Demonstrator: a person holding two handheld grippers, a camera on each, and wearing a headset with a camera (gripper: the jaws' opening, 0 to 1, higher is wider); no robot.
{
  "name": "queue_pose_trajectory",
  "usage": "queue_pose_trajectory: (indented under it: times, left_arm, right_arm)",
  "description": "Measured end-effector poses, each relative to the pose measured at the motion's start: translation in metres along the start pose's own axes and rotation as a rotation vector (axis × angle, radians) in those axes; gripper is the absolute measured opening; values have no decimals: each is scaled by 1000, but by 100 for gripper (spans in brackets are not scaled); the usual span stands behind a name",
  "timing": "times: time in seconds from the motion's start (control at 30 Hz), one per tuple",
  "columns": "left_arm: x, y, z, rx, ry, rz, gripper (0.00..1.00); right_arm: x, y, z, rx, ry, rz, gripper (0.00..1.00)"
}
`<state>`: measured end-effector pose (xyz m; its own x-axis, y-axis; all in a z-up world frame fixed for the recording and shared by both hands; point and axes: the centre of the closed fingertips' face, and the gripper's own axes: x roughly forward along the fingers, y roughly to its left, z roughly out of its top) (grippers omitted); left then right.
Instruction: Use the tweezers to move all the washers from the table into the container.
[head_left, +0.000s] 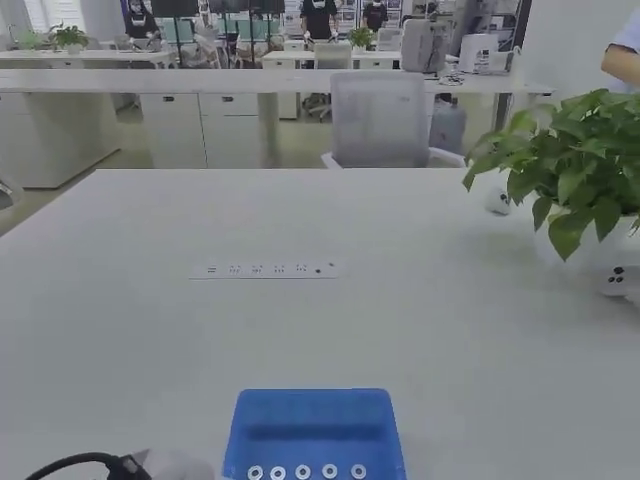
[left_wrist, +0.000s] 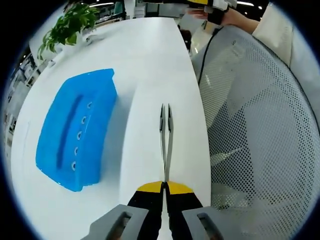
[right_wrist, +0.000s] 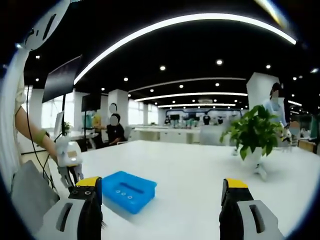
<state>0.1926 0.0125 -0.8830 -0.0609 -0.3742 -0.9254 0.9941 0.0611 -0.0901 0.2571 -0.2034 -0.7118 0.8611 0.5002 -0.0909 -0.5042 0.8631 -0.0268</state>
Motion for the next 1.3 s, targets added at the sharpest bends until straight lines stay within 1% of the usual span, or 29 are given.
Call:
queue_pose_trajectory:
  times: [0.03,0.07,0.1,0.13,0.23,0.27,0.33,0.37,0.4,0.43,0.47,0.5,0.57,0.6,0.63,0.7,0.73,0.77,0.83,0.9,0.93,0.97,1.03,1.1,1.17,1.2,1.23,1.27,1.3]
  left_arm:
    - [0,0,0,-7,1,1,0]
    - [0,-1,0,-38,-2,2,0]
    - [-1,0,1,-55,-10,7,1]
    - [-3,0,3,-97,-32,22,5]
    - [-12,-1,7,-161,-99,50,10]
    - [-18,0,7,-184,-125,80,11]
    - [-28,1,6,-224,-161,124,17]
    - [-36,1,6,-262,-202,158,20]
    - [-45,0,7,-302,-254,189,24]
    - [-52,0,6,-344,-290,214,26]
    - [-59,0,6,-369,-330,235,27]
    - [-70,-1,6,-397,-387,269,27]
    - [-89,-1,3,-457,-472,352,29]
    - [-92,-1,2,-467,-487,368,33]
    - [-102,-2,-2,-494,-524,413,35]
    - [-118,-2,-8,-522,-575,493,40]
    - [-121,-2,-9,-527,-585,508,41]
    - [-132,-3,-11,-551,-633,566,44]
    - [-144,-3,-11,-572,-686,626,50]
    - [-152,-4,-10,-588,-731,666,53]
    - [-157,-3,-10,-602,-758,707,53]
    - [-161,-2,-10,-608,-776,729,55]
    - [-166,-1,-9,-625,-812,781,62]
    - [-167,1,-10,-654,-837,803,71]
    - [-173,4,-10,-688,-893,834,76]
    - [-177,6,-11,-713,-926,856,78]
    - [-180,8,-13,-728,-952,862,81]
    - [-185,10,-13,-747,-1004,874,85]
    - [-187,11,-14,-765,-1028,880,89]
  right_arm:
    - [0,-1,-4,-14,22,2,99]
    - [-1,-2,-10,-24,51,2,99]
    - [-1,-2,-13,-24,63,2,99]
    - [-2,-3,-14,-18,61,4,99]
    - [-4,-7,-15,9,59,3,98]
    - [-5,-7,-15,17,56,0,98]
    - [-7,-9,-13,32,44,-8,98]
    - [-7,-10,-12,37,38,-12,98]
    - [-7,-11,-13,35,38,-15,98]
    - [-8,-11,-13,31,42,-17,98]
    - [-8,-11,-14,24,45,-18,99]
    - [-8,-11,-14,15,48,-16,99]
    - [-9,-9,-15,9,49,-8,99]
    - [-9,-8,-15,7,49,-7,99]
    - [-9,-8,-16,2,54,-3,99]
    - [-9,-7,-18,-2,66,1,99]
    - [-9,-7,-18,-2,67,3,99]
    - [-9,-5,-18,-1,68,8,99]
    - [-9,-4,-18,-3,69,12,99]
    - [-10,-2,-19,-13,76,16,99]
    - [-10,-2,-19,-20,79,16,99]
    - [-10,-2,-19,-28,80,13,99]
    - [-11,-2,-18,-37,78,9,99]
    - [-11,-1,-18,-32,77,9,99]
    - [-12,-1,-18,-28,79,8,99]
    - [-12,-1,-18,-27,77,6,99]
    - [-12,-1,-17,-26,74,6,99]
    - [-12,-1,-17,-25,73,6,99]
    - [-12,0,-17,-23,74,8,99]
